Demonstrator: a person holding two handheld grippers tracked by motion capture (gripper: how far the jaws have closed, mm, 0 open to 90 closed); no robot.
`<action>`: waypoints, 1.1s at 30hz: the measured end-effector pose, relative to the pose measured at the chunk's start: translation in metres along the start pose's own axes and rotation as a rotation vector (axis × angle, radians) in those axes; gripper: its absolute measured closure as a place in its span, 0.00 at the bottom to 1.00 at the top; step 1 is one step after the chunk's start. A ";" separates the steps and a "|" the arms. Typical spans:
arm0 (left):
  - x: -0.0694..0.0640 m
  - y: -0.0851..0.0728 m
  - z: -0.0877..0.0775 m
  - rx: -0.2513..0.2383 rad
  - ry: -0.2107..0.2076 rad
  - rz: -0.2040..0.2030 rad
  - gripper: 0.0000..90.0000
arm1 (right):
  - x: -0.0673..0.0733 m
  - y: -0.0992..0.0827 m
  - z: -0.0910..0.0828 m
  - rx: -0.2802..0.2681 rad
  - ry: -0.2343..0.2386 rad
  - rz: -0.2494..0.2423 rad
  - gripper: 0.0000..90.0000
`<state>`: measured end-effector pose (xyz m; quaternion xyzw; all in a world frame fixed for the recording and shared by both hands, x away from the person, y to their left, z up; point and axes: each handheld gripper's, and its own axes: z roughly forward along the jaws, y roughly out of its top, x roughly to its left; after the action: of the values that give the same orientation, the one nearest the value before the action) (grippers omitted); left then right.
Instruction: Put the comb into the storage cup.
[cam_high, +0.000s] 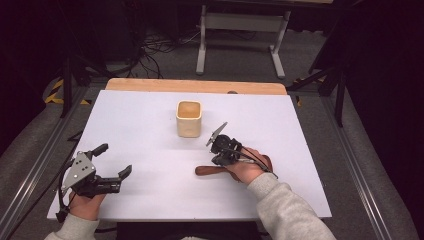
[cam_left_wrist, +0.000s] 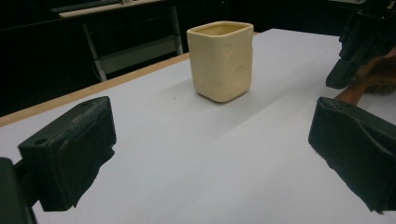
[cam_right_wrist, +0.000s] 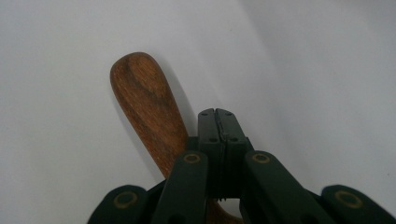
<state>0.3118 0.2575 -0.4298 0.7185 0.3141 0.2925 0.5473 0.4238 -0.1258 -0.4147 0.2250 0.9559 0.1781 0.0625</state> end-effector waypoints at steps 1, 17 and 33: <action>0.000 0.000 0.000 0.000 -0.001 0.003 0.02 | 0.000 0.000 0.001 0.004 0.000 0.001 1.00; 0.000 0.000 0.000 0.001 -0.003 0.002 0.02 | 0.003 0.001 0.005 0.049 0.020 -0.018 1.00; -0.001 0.000 0.001 -0.001 -0.005 0.002 0.02 | 0.022 -0.013 -0.004 0.093 0.066 -0.048 1.00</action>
<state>0.3119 0.2564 -0.4300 0.7192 0.3120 0.2912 0.5482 0.3979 -0.1278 -0.4163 0.1985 0.9698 0.1393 0.0249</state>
